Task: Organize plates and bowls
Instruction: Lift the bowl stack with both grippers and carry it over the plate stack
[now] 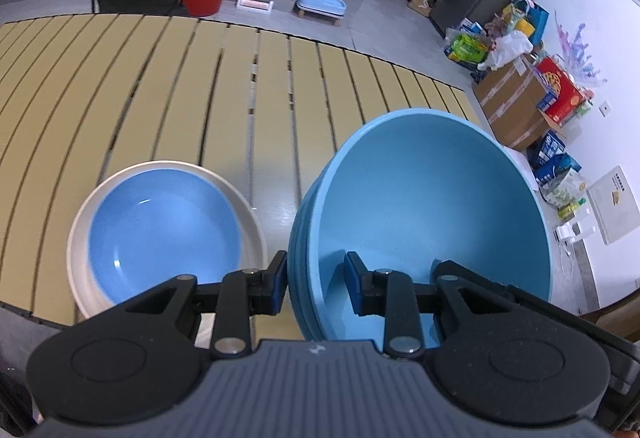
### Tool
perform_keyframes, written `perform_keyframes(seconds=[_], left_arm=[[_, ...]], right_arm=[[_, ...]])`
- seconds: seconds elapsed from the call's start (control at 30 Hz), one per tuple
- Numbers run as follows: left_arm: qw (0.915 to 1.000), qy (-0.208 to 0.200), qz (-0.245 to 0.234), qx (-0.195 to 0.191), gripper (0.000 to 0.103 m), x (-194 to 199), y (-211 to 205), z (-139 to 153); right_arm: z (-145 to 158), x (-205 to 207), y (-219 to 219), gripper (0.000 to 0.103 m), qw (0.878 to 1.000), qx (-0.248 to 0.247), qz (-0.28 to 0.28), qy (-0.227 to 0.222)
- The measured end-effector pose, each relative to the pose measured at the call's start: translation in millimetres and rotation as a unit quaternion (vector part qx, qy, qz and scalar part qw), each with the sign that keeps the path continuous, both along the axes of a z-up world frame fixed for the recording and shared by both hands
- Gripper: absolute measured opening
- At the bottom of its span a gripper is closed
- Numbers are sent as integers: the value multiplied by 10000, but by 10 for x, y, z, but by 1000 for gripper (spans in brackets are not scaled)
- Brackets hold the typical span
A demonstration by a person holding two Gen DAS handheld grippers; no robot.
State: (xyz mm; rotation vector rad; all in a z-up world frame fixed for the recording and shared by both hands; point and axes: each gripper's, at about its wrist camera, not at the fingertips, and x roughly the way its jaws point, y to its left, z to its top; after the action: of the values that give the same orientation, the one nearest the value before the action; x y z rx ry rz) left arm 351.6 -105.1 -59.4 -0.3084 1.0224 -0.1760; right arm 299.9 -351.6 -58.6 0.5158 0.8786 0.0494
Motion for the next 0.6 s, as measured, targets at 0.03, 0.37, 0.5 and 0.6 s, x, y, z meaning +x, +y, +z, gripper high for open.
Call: perform_keyframes(seconds=[0.03,0.37,0.5,0.6], left_arm=[[10000,4,36,-3,30,-10,51,1],[9993,29,353,-88,30,-104,534,-9],[9988,25,474,-111,30,-123,695,-10],[9984,43,547,-112,30,-124,809,-19]], right_arm=[[6,5,50,30,10000,-5,38,-1],[58,115,503,30,9992,-77,378,39],[44,159,666,30,9987,-87,497,42],[25,196,772,30,9983,-69,579,59]])
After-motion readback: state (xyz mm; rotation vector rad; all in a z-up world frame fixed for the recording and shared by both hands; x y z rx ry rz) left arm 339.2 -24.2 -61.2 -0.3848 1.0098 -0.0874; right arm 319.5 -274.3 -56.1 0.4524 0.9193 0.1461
